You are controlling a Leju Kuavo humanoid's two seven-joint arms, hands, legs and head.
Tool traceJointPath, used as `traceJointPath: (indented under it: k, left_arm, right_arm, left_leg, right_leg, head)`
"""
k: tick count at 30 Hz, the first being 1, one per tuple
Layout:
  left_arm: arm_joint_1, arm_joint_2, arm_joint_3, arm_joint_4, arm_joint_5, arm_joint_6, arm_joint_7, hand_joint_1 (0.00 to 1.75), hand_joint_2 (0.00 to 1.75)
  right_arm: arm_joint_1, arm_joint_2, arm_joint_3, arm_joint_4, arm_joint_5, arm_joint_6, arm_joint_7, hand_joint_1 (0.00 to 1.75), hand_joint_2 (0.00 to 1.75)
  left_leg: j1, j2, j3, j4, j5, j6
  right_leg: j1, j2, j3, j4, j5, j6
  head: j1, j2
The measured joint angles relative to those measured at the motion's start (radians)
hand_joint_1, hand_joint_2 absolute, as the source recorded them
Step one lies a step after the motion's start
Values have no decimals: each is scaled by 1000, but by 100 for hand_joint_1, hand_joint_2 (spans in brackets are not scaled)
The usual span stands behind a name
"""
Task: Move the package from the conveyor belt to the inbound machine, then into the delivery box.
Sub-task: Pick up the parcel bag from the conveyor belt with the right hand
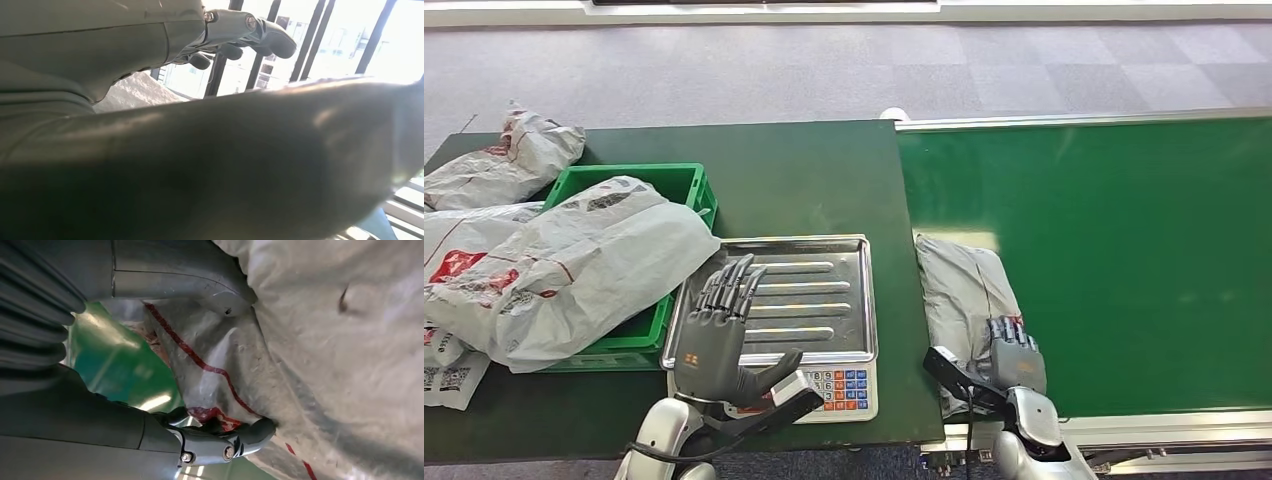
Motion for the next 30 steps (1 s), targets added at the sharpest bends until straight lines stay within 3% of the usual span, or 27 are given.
traceJointPath:
  k: [6, 9, 10, 12, 13, 16, 30]
  left_arm:
    - [-15, -4, -14, 12, -1, -7, 9, 0, 0]
    - [-17, -5, -16, 18, -1, -6, 11, 0, 0]
    - [-17, -5, -16, 20, -1, -6, 11, 0, 0]
    - [-16, -5, -16, 21, -2, -5, 12, 0, 0]
    - [-15, -5, -17, 22, -2, -5, 11, 0, 0]
    - [-16, -7, -17, 25, -3, -5, 9, 0, 0]
    - [-26, -14, -17, 31, -11, -8, 8, 0, 0]
  right_arm:
    - [-16, 36, -52, 93, 3, -21, 9, 0, 175]
    - [-12, 55, -93, 126, -10, -63, -17, 0, 44]
    - [-10, 62, -107, 135, -13, -73, -25, 0, 44]
    - [-7, 74, -130, 150, -13, -78, -36, 0, 131]
    - [-7, 79, -140, 157, -12, -76, -39, 44, 175]
    - [-8, 94, -166, 174, 0, -81, -40, 175, 175]
    - [14, 129, -258, 169, 176, -182, -28, 175, 175]
  left_leg:
    - [0, 0, 6, 0, 0, 0]
    - [-1, -1, 8, 0, -1, 1]
    - [-1, -1, 9, 0, -1, 1]
    - [-1, -1, 10, 0, -1, 1]
    - [-1, -1, 11, 0, -1, 1]
    - [-1, -1, 14, 0, -1, 1]
    - [-1, -3, 14, 1, -1, 2]
  right_leg:
    - [0, 0, 6, -1, 0, 0]
    - [0, -1, 9, -1, -1, 1]
    - [0, -1, 10, -1, 0, 1]
    - [0, -1, 11, -1, 0, 1]
    - [0, -1, 12, -1, 0, 1]
    - [0, -1, 14, -2, -1, 1]
    - [-1, -4, 17, -2, -1, 2]
  head:
    - [0, 0]
    - [0, 0]
    - [0, 0]
    - [0, 0]
    - [0, 0]
    - [0, 0]
    - [0, 0]
